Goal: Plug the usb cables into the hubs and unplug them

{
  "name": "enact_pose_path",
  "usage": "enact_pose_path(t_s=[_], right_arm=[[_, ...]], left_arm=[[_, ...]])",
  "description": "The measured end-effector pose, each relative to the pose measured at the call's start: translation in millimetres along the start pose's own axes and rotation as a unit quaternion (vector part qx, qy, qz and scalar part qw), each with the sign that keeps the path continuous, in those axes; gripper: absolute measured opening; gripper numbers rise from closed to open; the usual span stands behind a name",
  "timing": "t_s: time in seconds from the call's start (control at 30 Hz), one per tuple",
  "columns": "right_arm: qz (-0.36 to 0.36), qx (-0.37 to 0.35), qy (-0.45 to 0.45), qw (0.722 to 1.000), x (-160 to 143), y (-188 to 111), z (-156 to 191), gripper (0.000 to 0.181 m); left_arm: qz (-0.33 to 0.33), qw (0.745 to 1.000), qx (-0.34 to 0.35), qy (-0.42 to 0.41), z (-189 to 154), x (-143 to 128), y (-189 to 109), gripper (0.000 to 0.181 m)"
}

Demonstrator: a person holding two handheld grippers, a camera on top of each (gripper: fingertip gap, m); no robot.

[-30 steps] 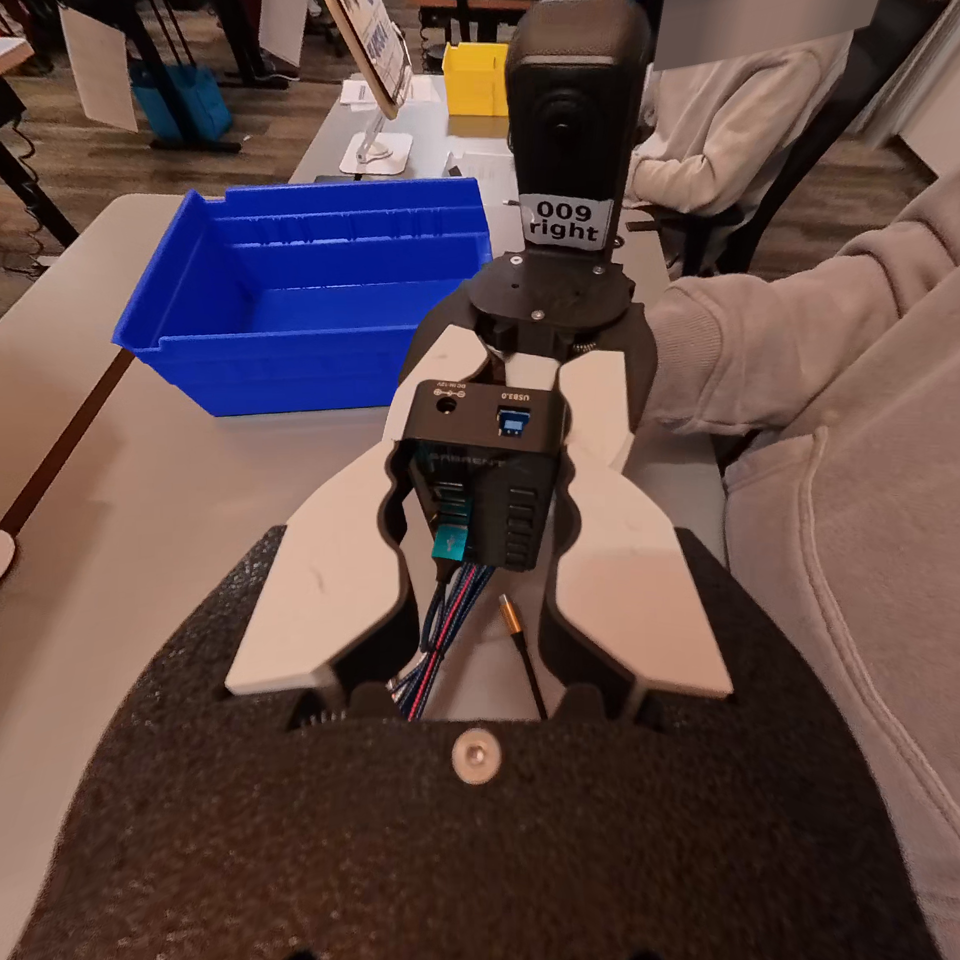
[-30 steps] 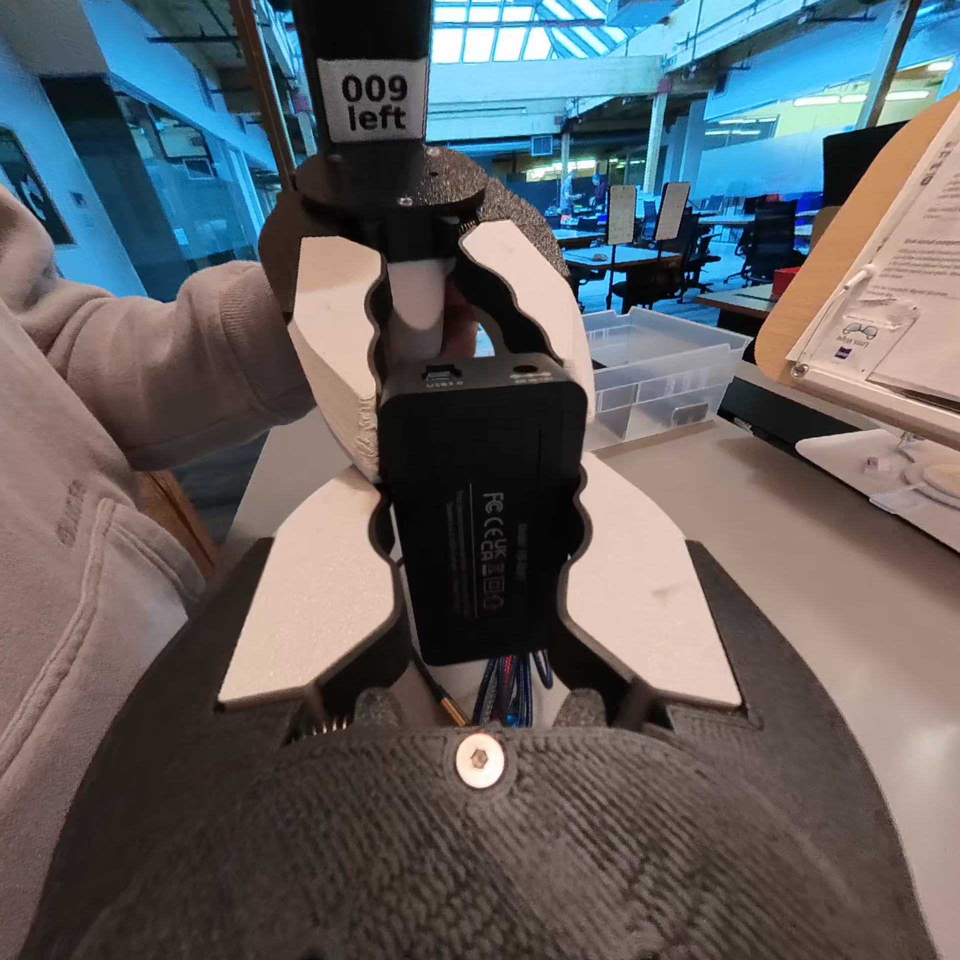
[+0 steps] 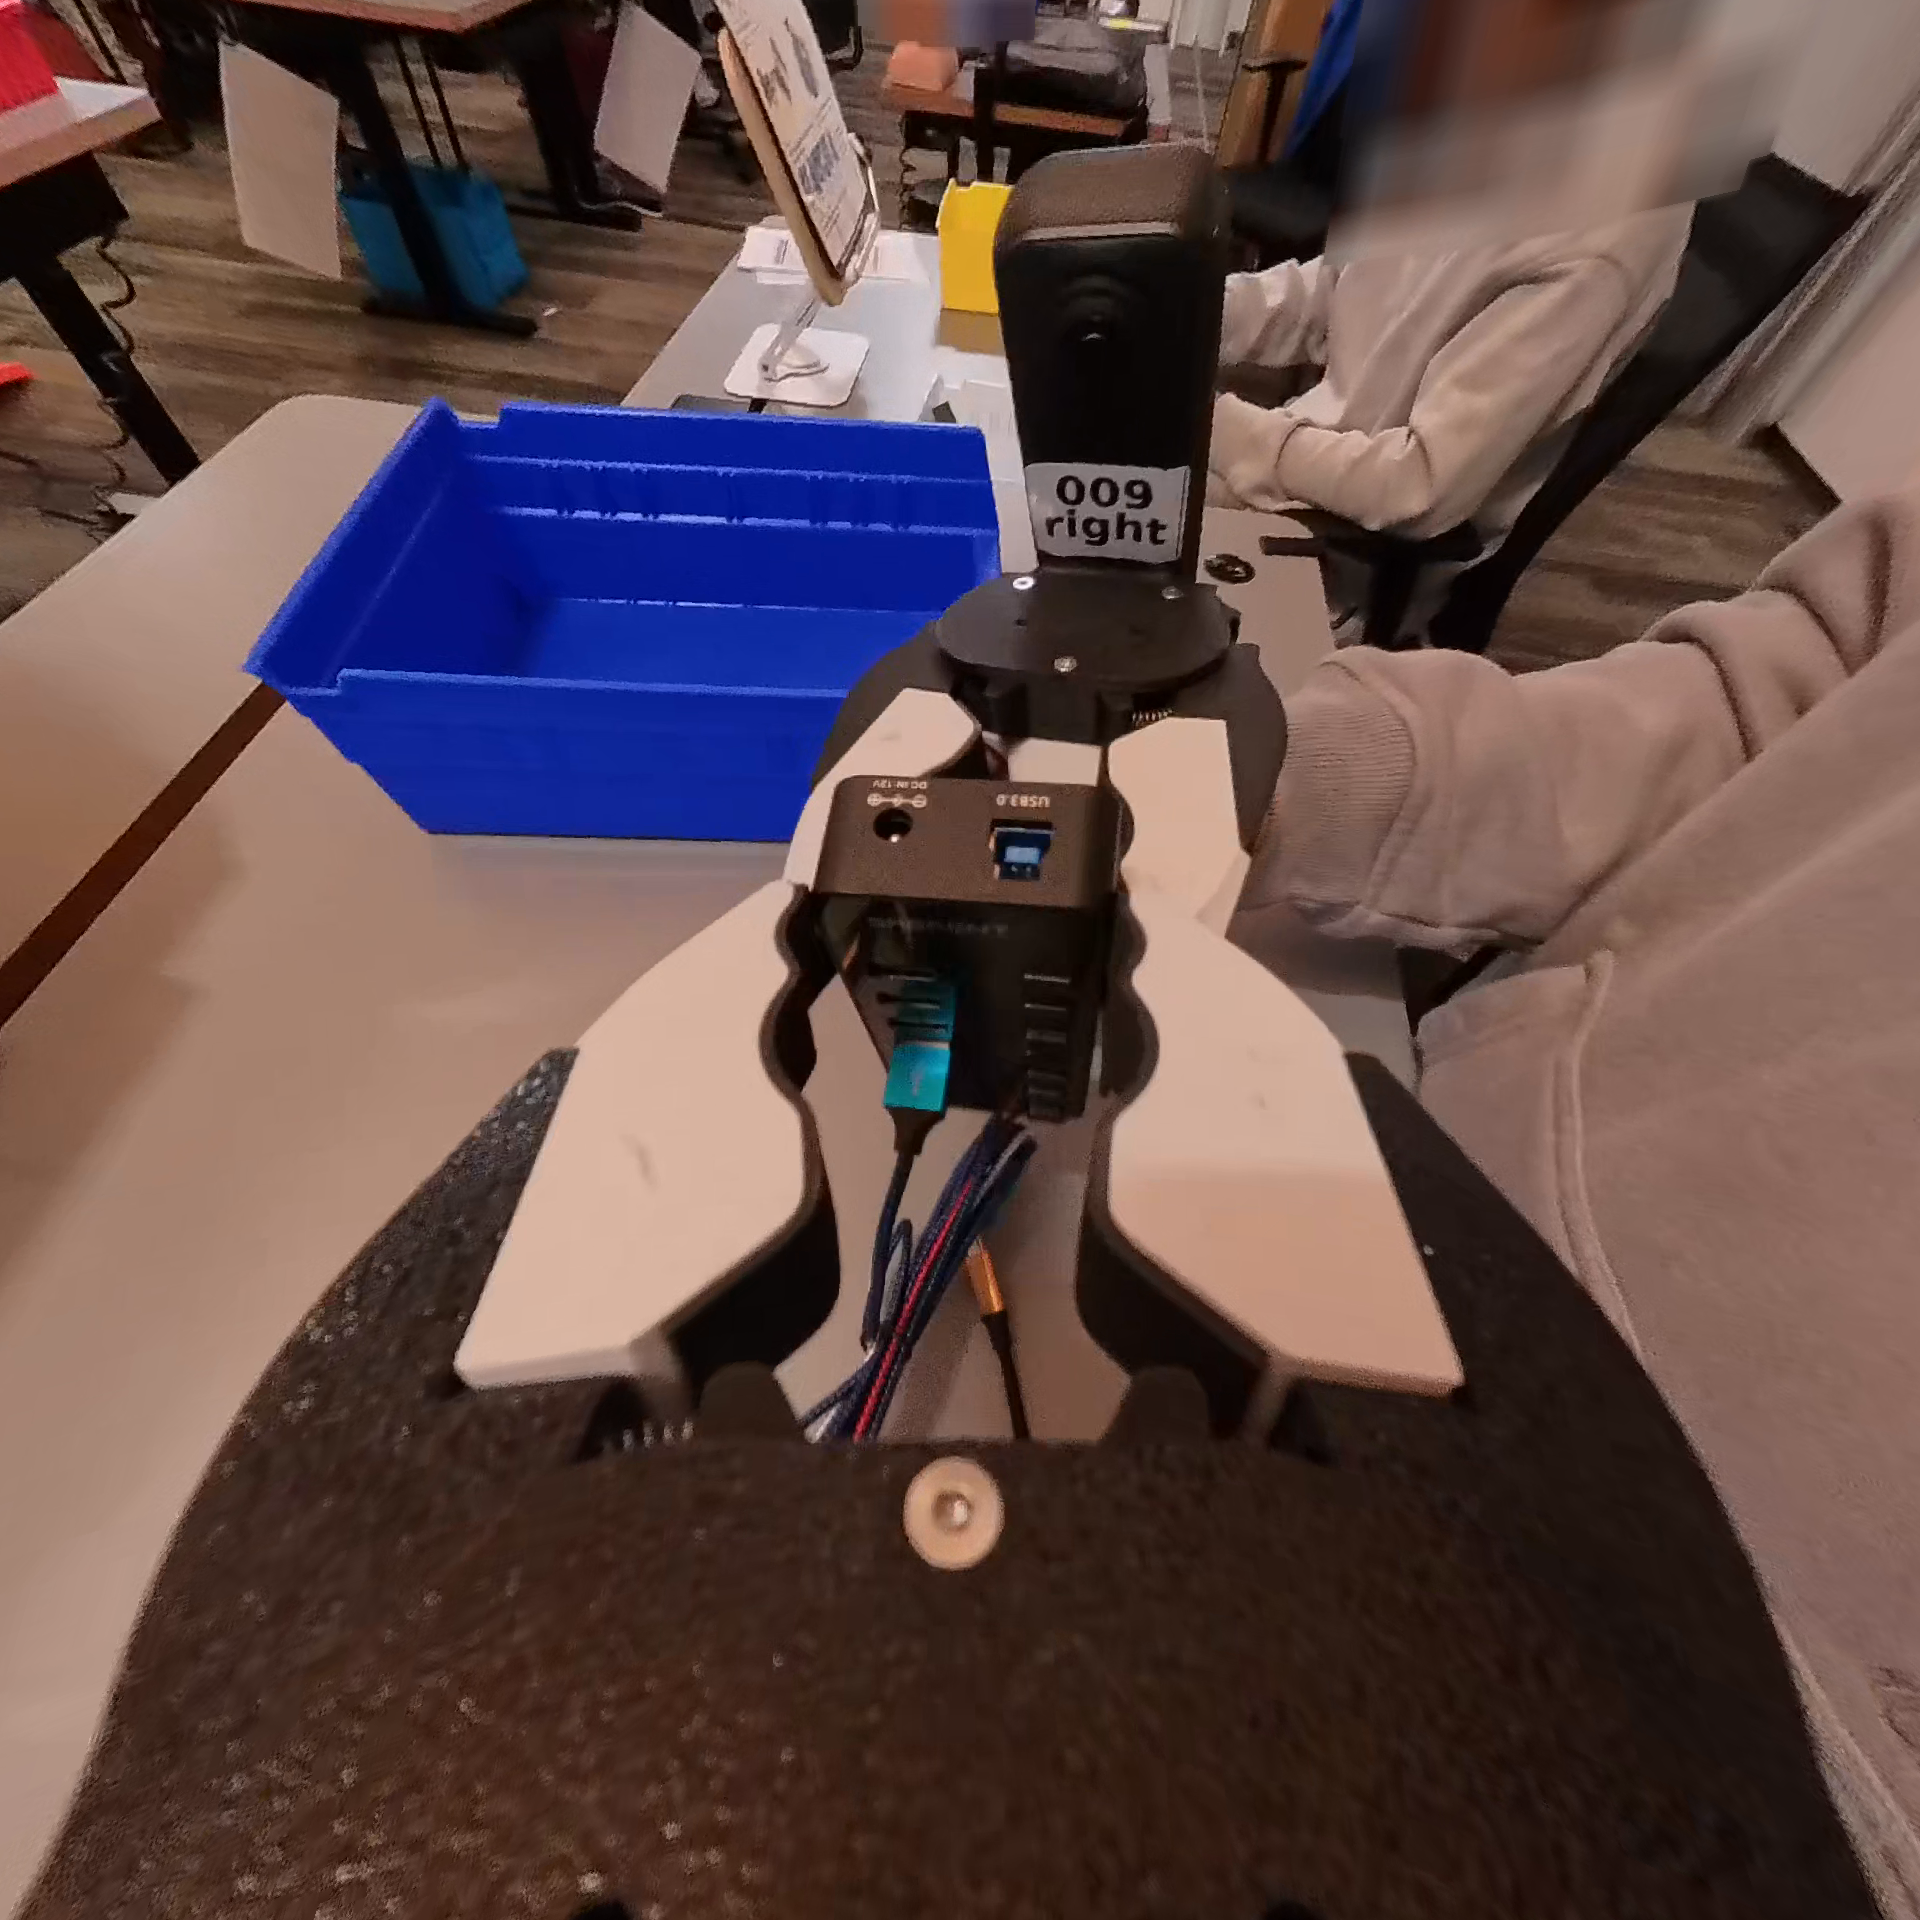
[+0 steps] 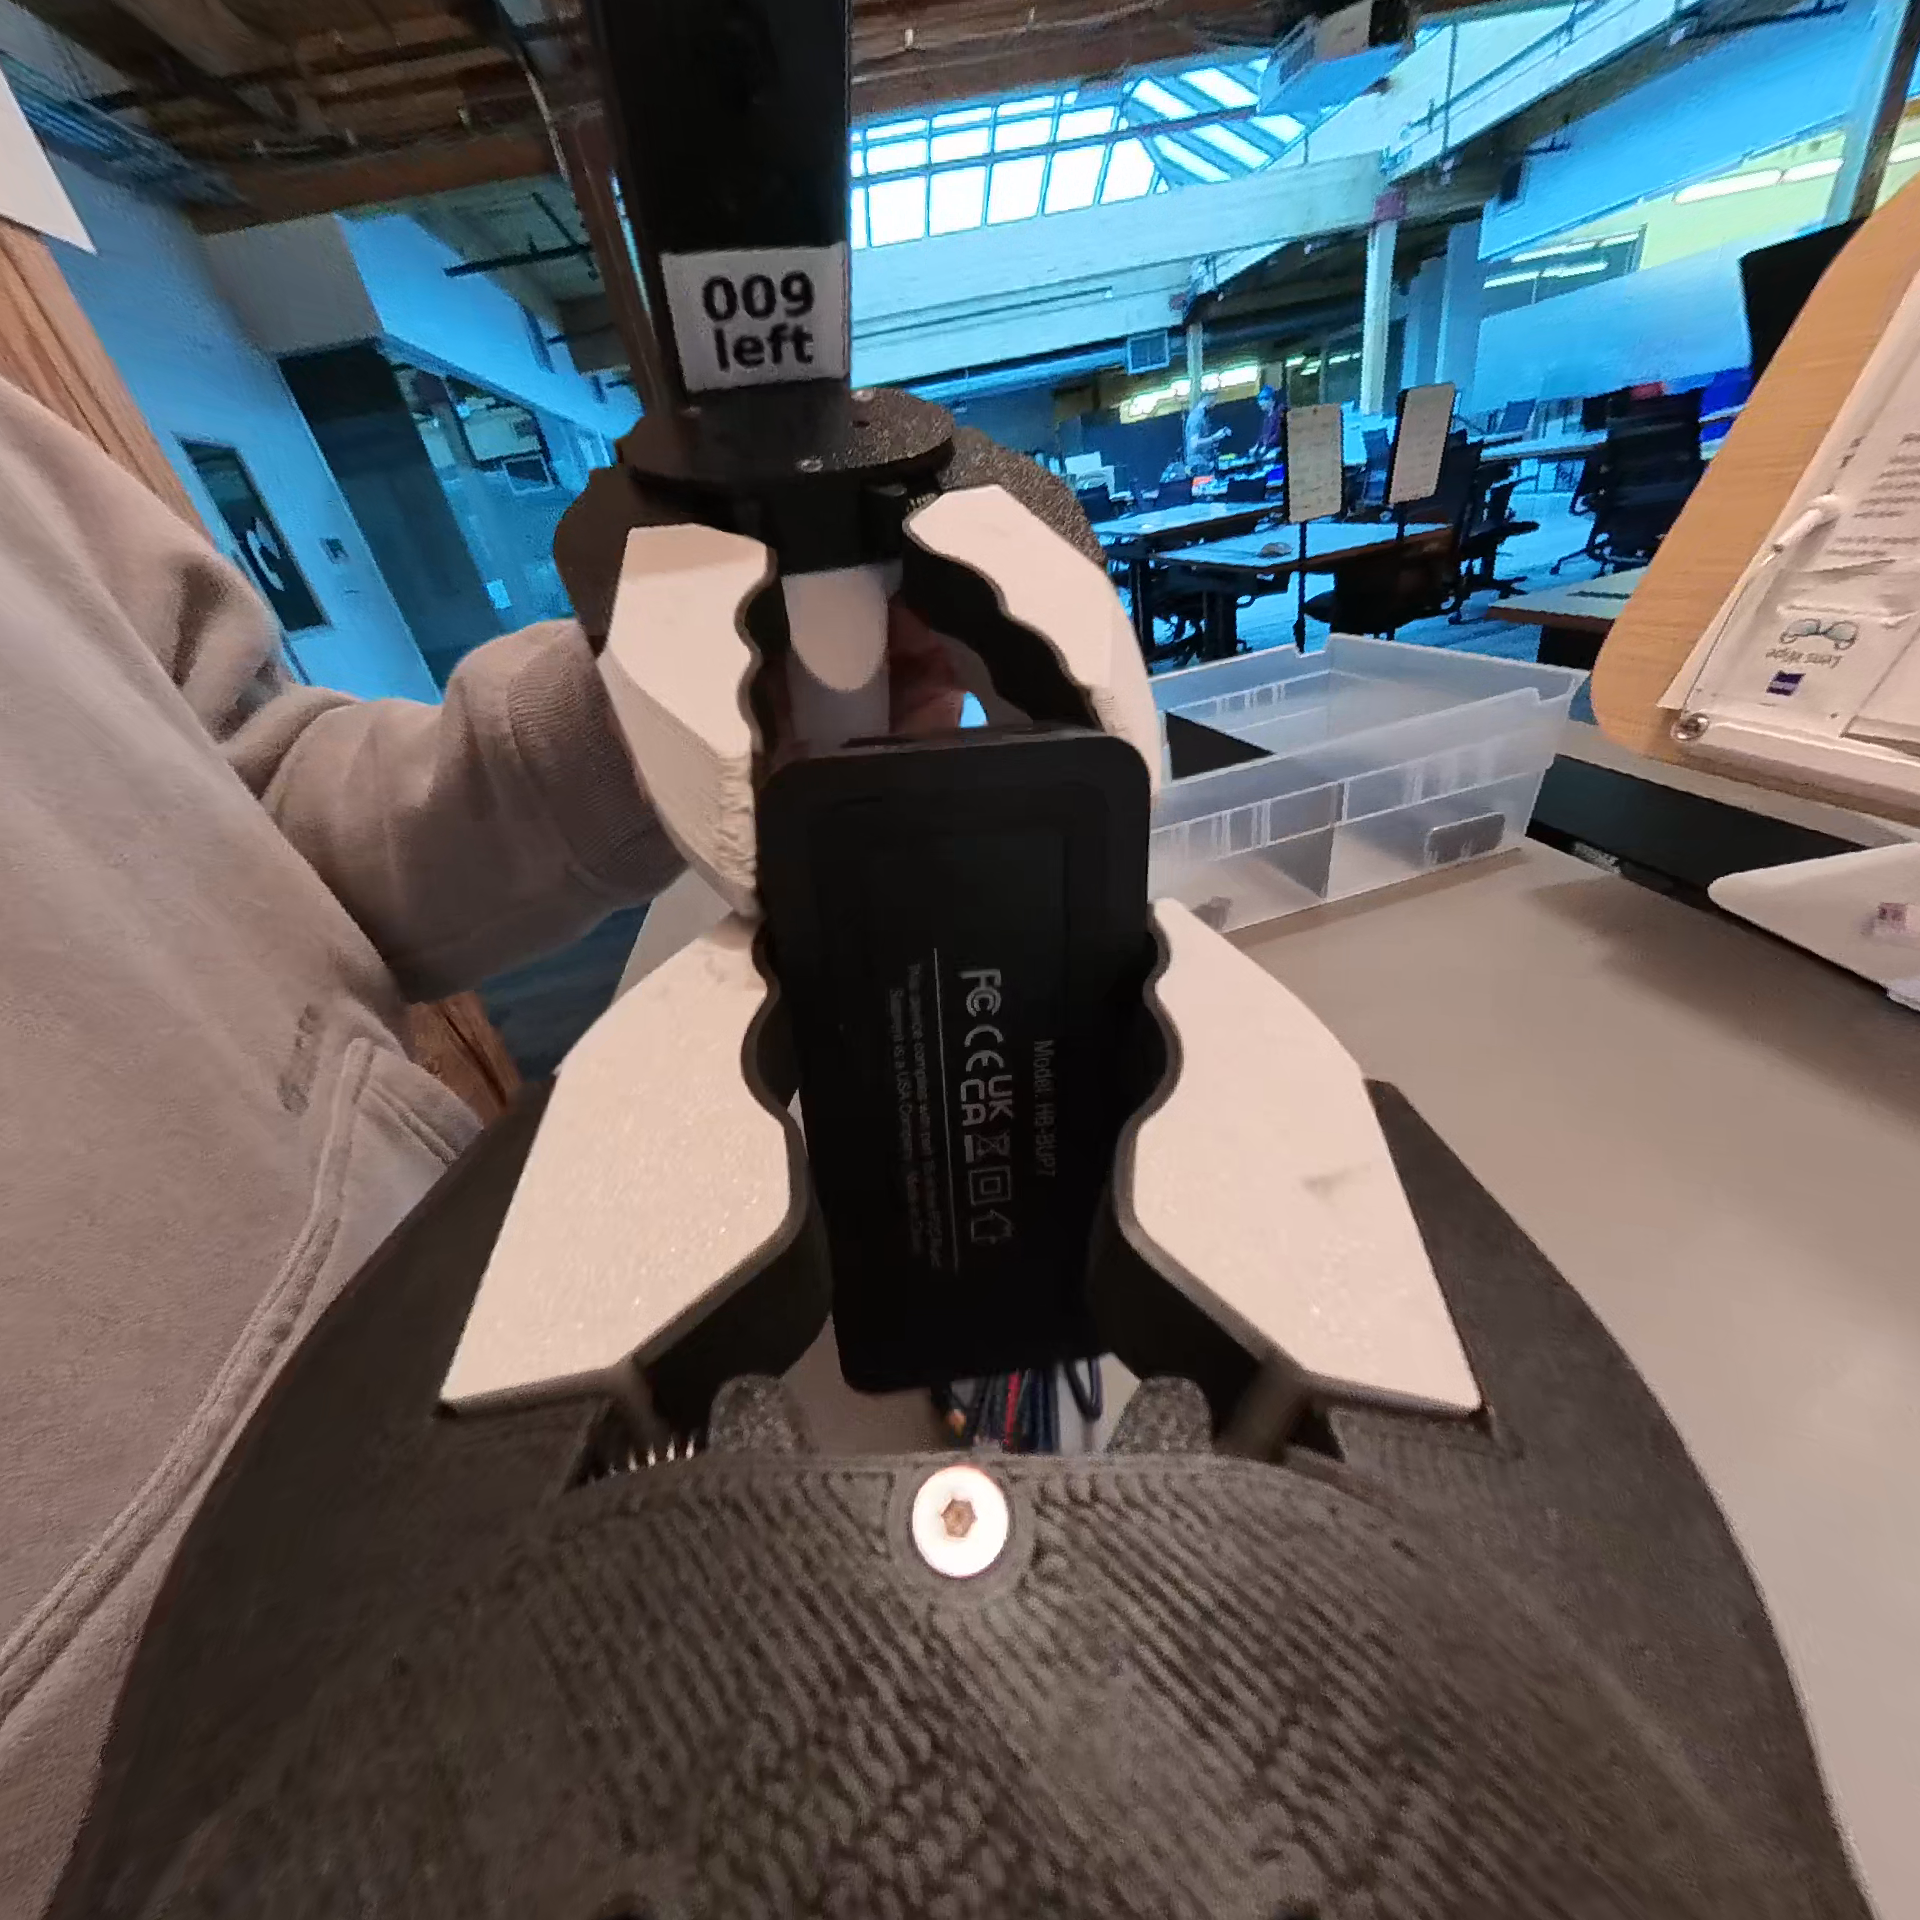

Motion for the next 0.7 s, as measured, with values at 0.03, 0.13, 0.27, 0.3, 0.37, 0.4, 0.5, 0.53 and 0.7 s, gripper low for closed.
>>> enact_pose_path(t_s=[0.03, 0.13, 0.27, 0.3, 0.37, 0.4, 0.5, 0.53, 0.7], right_arm=[[0.009, 0.000, -0.001, 1.000, 0.2, 0.6, 0.5, 0.061], [0.020, -0.007, -0.017, 1.000, -0.2, 2.5, 0.7, 0.062], [0.037, 0.007, -0.025, 0.999, 0.5, 5.0, 2.4, 0.061], [0.033, 0.008, -0.021, 0.999, 0.7, 4.6, 2.3, 0.061], [0.031, 0.007, -0.016, 0.999, -0.4, 3.5, 1.3, 0.062], [0.036, 0.001, -0.018, 0.999, -1.8, 3.4, 0.8, 0.063], [0.046, -0.003, -0.028, 0.999, -3.0, 5.0, 2.1, 0.061], [0.058, -0.002, -0.033, 0.998, -3.2, 5.4, 3.1, 0.060], [0.047, -0.002, -0.028, 0.999, -1.4, 6.9, 5.4, 0.061]], left_arm=[[0.002, 1.000, 0.000, 0.007, -0.4, 0.8, -0.1, 0.053], [0.022, 0.999, -0.001, 0.037, -0.1, 3.3, -1.4, 0.053], [0.041, 0.996, -0.008, 0.080, -1.6, 9.8, -7.5, 0.053], [0.043, 0.995, -0.007, 0.087, -1.3, 12.4, -9.8, 0.053], [0.036, 0.995, -0.004, 0.094, -0.5, 17.8, -13.0, 0.053], [0.030, 0.995, -0.004, 0.092, 0.0, 20.1, -13.7, 0.053], [0.028, 0.994, -0.016, 0.101, -0.4, 21.6, -14.4, 0.053], [0.032, 0.994, -0.019, 0.107, -1.0, 21.1, -14.4, 0.053], [-0.004, 0.996, -0.032, 0.082, 0.2, 22.1, -14.0, 0.053]])
Point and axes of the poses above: each gripper's, where its closed fingertips meet, y out along the fingers, x out of its top, z = x × y across the jaws, the point moved 9 cm from there along -y, back along the fingers, and after that the axes turned 13 degrees about x, right-handed, at the moved point
